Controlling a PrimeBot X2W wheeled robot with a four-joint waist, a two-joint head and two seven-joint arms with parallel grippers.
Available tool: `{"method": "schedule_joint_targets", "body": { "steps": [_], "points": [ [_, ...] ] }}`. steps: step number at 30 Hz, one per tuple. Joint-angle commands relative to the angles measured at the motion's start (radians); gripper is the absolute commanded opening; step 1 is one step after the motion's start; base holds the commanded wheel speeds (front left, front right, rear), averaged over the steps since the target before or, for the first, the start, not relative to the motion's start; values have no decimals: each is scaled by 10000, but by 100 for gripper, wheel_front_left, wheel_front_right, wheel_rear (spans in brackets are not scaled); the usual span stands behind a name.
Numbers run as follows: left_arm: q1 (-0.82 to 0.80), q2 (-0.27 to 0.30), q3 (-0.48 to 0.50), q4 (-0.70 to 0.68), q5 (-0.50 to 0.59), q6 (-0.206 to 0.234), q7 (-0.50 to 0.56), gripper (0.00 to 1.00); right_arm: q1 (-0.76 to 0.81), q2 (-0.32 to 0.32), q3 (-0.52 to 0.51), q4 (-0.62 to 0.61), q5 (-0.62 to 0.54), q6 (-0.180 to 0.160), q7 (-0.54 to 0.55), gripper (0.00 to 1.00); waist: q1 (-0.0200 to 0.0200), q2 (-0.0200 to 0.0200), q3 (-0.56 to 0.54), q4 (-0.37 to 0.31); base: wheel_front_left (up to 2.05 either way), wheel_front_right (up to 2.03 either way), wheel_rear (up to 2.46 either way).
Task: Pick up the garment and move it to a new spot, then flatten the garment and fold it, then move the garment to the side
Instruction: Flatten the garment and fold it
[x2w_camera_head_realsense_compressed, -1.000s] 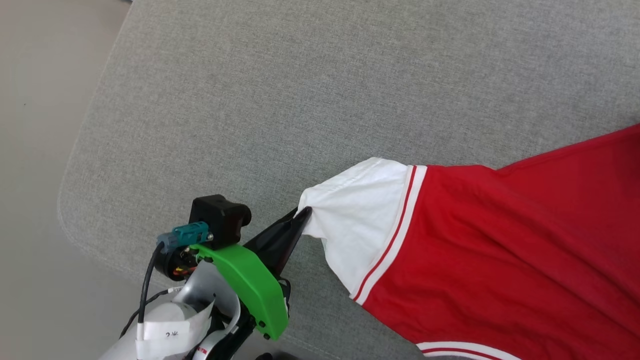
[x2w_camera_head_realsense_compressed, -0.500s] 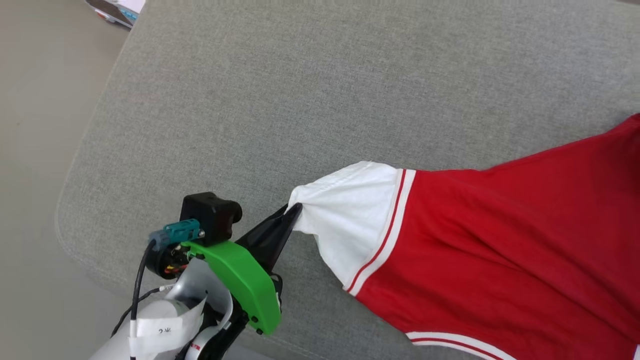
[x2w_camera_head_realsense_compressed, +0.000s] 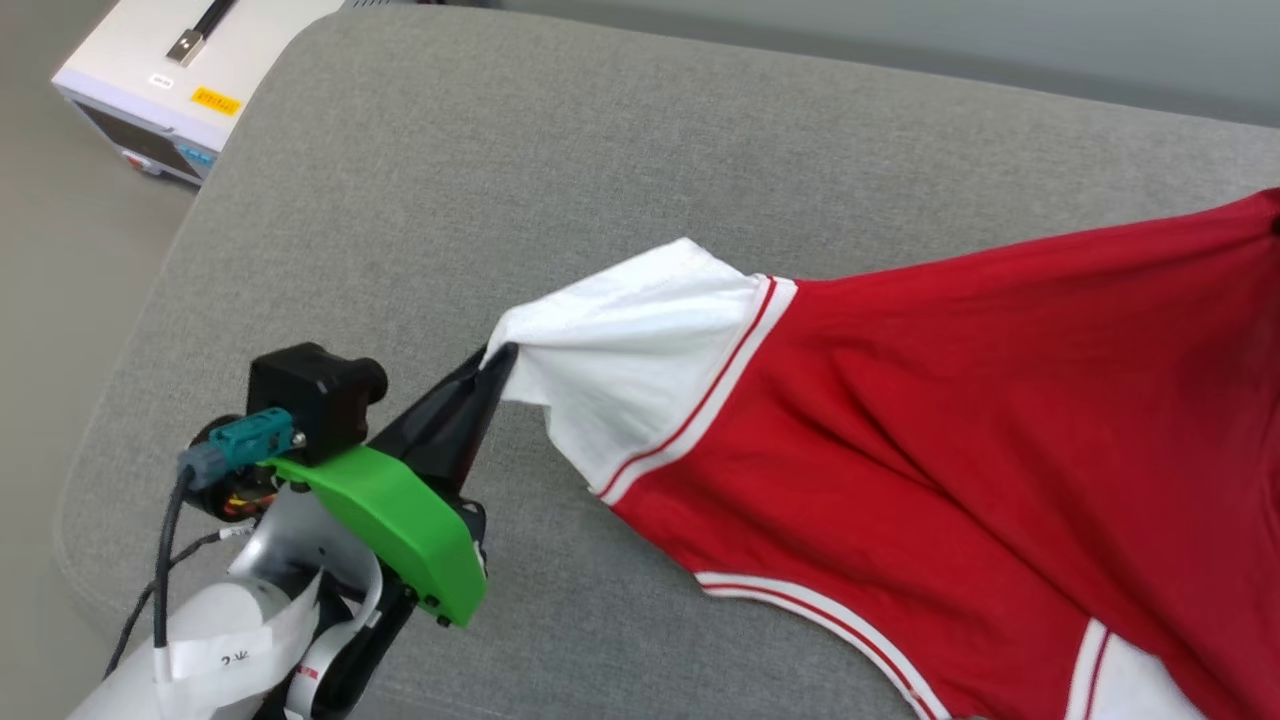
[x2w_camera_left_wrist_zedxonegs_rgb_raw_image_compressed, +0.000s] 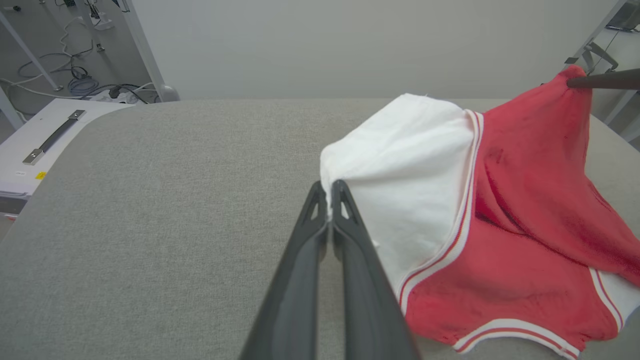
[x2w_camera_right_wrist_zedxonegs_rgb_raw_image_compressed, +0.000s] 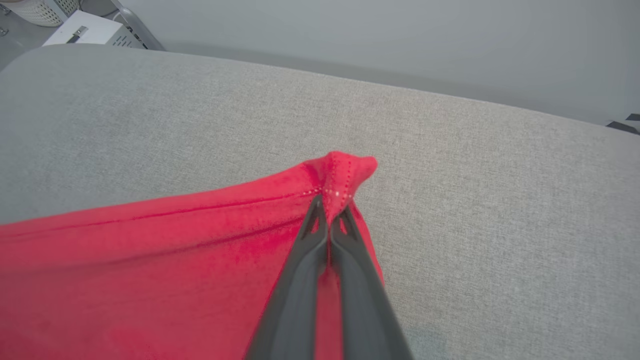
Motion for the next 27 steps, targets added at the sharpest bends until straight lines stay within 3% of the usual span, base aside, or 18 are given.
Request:
{"method": "schedule_joint_targets", "body": {
  "steps": [1, 19, 27],
  "points": [
    [-266, 104, 196, -87, 69, 140, -100, 0, 146, -45, -37, -206, 142, -6, -204, 0, 0, 0, -583, -566, 0, 0, 0],
    [-1784, 1120, 2337, -831, 302, 618, -533, 0, 345, 113, 216, -3469, 658, -6, -1527, 0, 0, 0, -1524, -2118, 0, 0, 0],
    [-2901, 1529, 2751, -796, 845, 561, -675, 0, -111, 312, -40, -4304, 464, -6, -1904, 0, 0, 0, -1498, -2494, 0, 0, 0]
  ]
}}
